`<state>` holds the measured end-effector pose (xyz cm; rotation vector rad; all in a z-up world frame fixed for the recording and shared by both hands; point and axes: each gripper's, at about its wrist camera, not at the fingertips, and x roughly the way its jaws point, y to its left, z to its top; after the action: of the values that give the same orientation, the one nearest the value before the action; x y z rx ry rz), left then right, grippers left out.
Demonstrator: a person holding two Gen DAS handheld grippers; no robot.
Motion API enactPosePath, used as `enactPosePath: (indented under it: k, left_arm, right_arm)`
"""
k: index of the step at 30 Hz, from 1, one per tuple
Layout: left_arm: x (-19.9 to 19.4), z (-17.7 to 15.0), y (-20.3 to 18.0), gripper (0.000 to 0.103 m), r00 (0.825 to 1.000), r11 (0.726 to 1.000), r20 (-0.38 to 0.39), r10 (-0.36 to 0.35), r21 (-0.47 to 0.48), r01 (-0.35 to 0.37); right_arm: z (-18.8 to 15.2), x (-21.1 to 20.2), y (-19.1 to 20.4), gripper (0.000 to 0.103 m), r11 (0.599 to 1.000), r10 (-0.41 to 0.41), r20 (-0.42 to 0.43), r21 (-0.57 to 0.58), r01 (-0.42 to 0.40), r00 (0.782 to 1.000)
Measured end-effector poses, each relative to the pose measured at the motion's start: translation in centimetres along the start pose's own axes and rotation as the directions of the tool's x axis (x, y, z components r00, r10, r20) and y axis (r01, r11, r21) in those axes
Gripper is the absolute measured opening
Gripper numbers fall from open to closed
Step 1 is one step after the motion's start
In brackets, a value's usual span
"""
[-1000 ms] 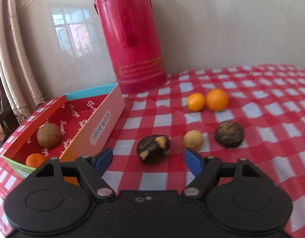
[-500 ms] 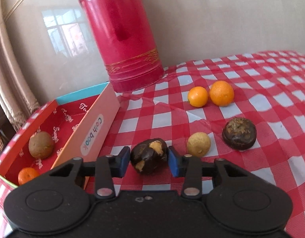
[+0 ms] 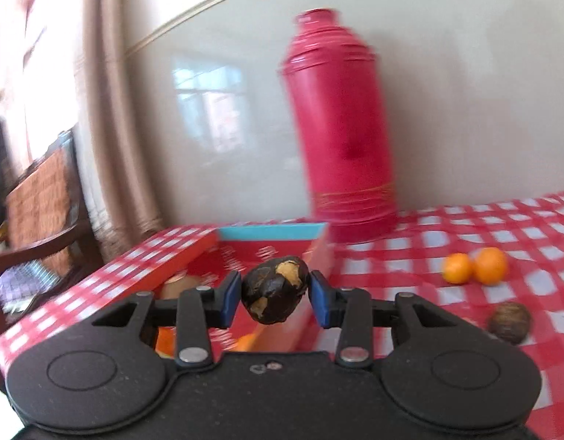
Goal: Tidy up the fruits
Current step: 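Carry the dark mottled fruit with the right gripper into the box and release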
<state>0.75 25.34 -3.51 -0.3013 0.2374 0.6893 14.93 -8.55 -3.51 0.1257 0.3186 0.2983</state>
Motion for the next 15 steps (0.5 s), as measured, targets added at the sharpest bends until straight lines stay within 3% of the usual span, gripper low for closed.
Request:
enactPosePath:
  k: [8,11,12,15]
  left_arm:
    - [0.2,0.2,1.7,0.103,0.999,0.999,-0.007,0.032,-0.022,-0.033]
    - [0.4,0.2,1.9,0.103,0.999,0.999,-0.016,0.029,-0.044,-0.029]
    - [0.4,0.2,1.8,0.103,1.0,0.998,-0.019,0.025,-0.05,-0.026]
    - [0.3,0.1,1.3,0.103,1.0,0.999,-0.019,0.011,-0.044,-0.011]
  right_arm:
    - [-1.2,1.4,3.7,0.033,0.985,0.077,-0.091,-0.147,-0.09,0.993]
    - [-1.5,0.6,4.6,0.051,0.98,0.054,-0.064,-0.189,-0.066,0.996]
    - [-1.4,0.3,4.6,0.061,0.981,0.051,-0.045,-0.186,-0.058,0.998]
    - [-1.1,-0.8,4.1,0.067,0.985,0.034,0.009,-0.171,-0.032,0.999]
